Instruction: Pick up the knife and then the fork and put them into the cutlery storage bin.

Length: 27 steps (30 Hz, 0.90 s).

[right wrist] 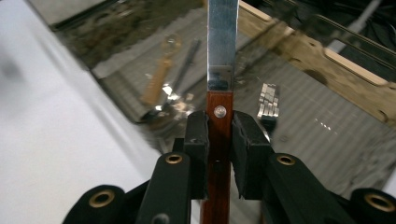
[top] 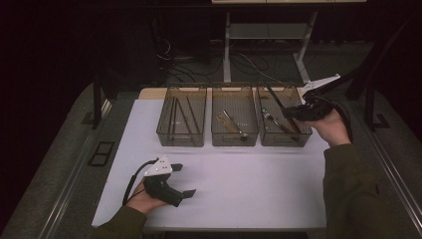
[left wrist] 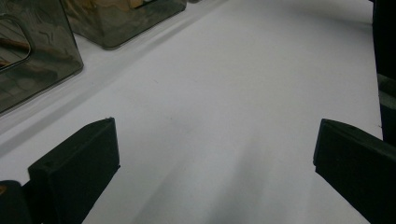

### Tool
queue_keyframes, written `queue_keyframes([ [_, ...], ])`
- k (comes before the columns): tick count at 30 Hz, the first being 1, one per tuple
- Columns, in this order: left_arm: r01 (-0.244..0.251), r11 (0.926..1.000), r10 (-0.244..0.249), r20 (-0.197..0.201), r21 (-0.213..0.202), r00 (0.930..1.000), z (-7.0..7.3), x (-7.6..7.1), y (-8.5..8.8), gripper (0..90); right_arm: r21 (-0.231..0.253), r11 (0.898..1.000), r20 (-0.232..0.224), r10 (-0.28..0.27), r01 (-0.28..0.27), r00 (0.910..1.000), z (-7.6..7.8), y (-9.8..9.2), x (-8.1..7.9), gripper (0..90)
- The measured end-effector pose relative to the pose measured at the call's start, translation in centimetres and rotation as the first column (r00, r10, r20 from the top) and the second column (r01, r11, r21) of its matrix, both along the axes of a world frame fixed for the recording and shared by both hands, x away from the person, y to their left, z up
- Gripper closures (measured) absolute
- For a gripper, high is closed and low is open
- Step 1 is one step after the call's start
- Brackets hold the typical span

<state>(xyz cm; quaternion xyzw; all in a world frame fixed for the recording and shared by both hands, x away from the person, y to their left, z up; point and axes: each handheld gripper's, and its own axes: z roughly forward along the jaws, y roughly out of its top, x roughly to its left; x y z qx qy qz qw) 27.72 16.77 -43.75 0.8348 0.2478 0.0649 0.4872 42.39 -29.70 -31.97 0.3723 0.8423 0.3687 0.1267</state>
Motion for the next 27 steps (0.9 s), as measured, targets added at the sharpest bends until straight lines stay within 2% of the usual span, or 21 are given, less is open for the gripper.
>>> queue_keyframes([
  [7, 0.0, 1.0, 0.0, -0.002, 0.002, 1.0, 0.0, 0.0, 0.0, 0.0, 0.004, 0.995, -0.002, -0.095, 0.095, 0.9955, -1.2, -1.4, 1.9, 77.4],
  [11, -0.001, 1.0, 0.001, -0.001, -0.003, 1.0, 0.0, 0.0, 0.0, 0.0, -0.02, 0.989, 0.016, -0.143, 0.144, 0.9895, -1.8, -1.8, 2.8, 77.4],
  [13, 0.0, 1.0, 0.0, -0.001, -0.002, 1.0, 0.0, 0.0, 0.0, 0.0, -0.026, 0.986, 0.011, -0.162, 0.162, 0.9868, -2.2, -1.9, 3.3, 77.3],
  [19, -0.002, 1.0, 0.002, -0.001, -0.005, 1.0, 0.0, -0.1, 0.1, 0.0, -0.055, 0.979, -0.01, -0.198, 0.198, 0.9801, -3.7, -2.1, 4.2, 77.3],
  [21, -0.001, 1.0, 0.001, 0.0, -0.003, 1.0, 0.0, 0.0, 0.1, 0.0, -0.078, 0.976, -0.019, -0.204, 0.202, 0.9788, -4.2, -2.0, 4.4, 77.3],
  [27, -0.001, 1.0, 0.001, -0.002, -0.005, 1.0, 0.0, -0.1, 0.0, 0.0, -0.126, 0.97, -0.073, -0.218, 0.207, 0.9733, -6.0, -1.8, 4.7, 77.2],
])
